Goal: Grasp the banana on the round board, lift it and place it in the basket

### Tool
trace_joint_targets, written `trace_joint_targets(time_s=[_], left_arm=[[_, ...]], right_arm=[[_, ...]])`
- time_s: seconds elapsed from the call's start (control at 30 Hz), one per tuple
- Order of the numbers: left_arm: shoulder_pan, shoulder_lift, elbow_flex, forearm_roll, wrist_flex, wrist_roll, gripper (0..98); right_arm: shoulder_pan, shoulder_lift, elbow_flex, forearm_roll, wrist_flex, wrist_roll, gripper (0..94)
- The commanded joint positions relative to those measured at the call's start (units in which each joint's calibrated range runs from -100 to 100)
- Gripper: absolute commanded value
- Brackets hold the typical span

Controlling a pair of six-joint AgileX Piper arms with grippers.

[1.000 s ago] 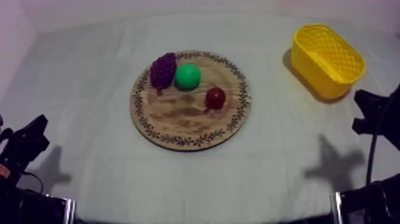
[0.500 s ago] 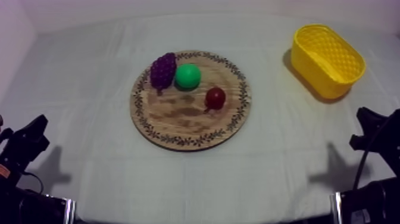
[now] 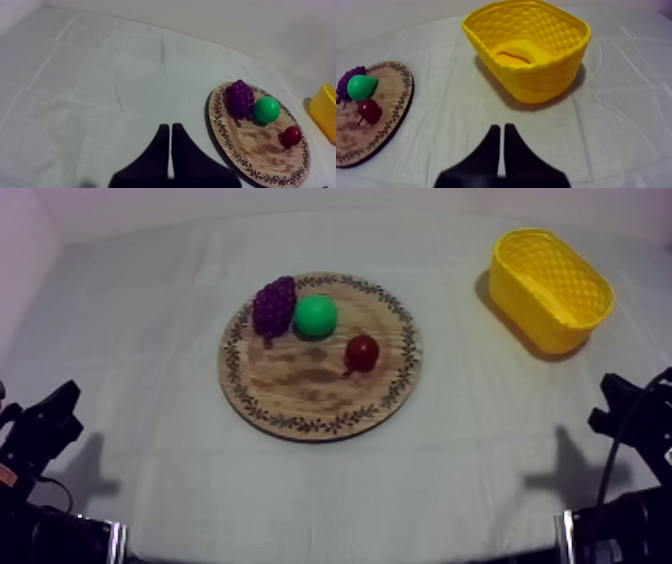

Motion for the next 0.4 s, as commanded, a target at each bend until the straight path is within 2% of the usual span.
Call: trace_joint_targets(time_s=[0.0, 0.37], left_arm=[[0.0, 0.0, -0.03, -0.03, -0.02, -0.01, 0.1], [0.0, 0.0, -0.03, -0.03, -0.02, -0.01, 0.1]], right_arm=[[0.0, -0.03, 0.03, 0.1, 0.04, 12.28, 0.5], [0.0, -0.03, 0.04, 0.14, 0.03, 11.37, 0.5]])
